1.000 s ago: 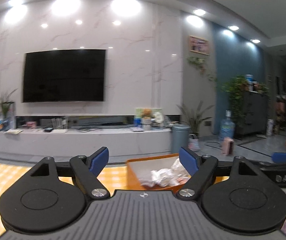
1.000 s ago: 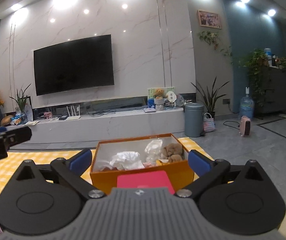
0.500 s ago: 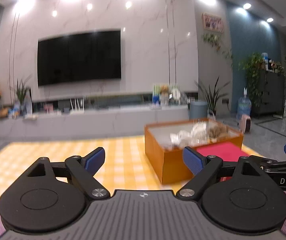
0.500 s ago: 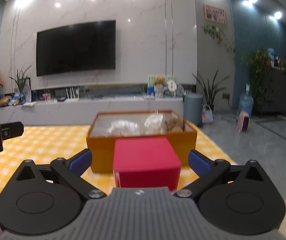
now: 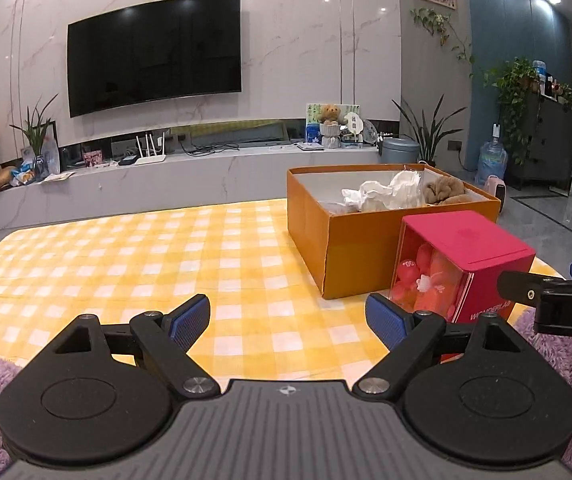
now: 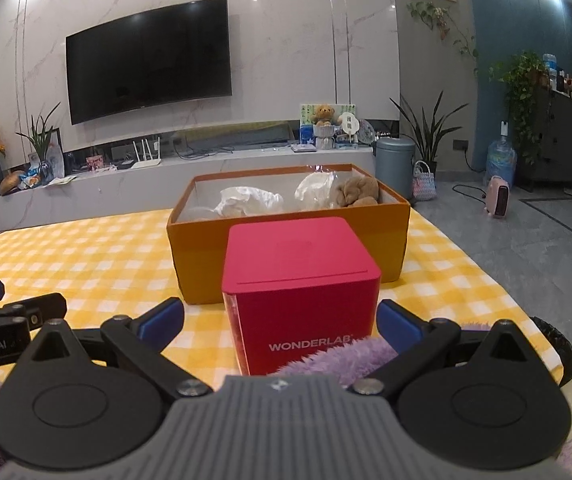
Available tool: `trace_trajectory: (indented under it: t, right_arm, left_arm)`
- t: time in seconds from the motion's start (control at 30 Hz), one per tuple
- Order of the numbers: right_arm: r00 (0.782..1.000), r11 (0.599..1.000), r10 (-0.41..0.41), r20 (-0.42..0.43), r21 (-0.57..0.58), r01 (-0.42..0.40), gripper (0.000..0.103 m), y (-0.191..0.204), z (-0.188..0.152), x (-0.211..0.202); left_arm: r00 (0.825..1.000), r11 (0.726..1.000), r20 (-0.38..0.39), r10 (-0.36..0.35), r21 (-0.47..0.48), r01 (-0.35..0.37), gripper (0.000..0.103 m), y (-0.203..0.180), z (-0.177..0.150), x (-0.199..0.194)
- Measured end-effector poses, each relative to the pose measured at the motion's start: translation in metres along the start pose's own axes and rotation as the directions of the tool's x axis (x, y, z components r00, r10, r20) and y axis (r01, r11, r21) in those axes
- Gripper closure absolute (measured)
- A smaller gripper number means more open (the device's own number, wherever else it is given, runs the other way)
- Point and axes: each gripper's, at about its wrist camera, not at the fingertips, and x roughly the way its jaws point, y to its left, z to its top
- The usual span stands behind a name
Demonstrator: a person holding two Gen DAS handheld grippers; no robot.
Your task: Organize soft objects
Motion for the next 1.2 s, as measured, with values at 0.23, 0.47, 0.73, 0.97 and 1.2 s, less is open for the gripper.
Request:
trace_trajectory:
  t: [0.23,0.47,0.73,0.97,1.2]
  right_arm:
    - [1.0,1.0,-0.004,-0.003,-0.001,0.004,0.003,-0.0002,-0.0009,-0.0003]
    - [1.0,1.0,-0.011,-0.009,-0.017,0.011,0.003,0.0041,0.0001,0.0016]
    - [1.0,1.0,-0.02,-0.02,-0.023,0.019,0.003,0.0059,-0.0004,0.0035]
    - [0.999,0.999,-0.024,-0.031,-0.024,0.023,0.003,0.0077,-0.0007,0.0058]
    - [0.999,1.0,-0.024,-0.035,-0.021,0.023,0.003,0.0075,-0.0004,0.0067]
  left_arm:
    - [1.0,1.0,0.006,0.0,0.008,0.0,0.001,0.0001,0.0015,-0.004]
    - [1.0,1.0,0.001,0.0,0.018,0.0,0.001,-0.0006,0.0036,-0.0058]
    - [1.0,0.999,0.004,-0.003,0.035,0.003,0.001,-0.0028,0.0047,-0.0073]
    - [1.0,0.999,0.005,-0.003,0.043,0.003,0.001,-0.0042,0.0051,-0.0083]
    - [1.0,0.999,0.008,-0.004,0.046,0.004,0.001,-0.0049,0.0051,-0.0086]
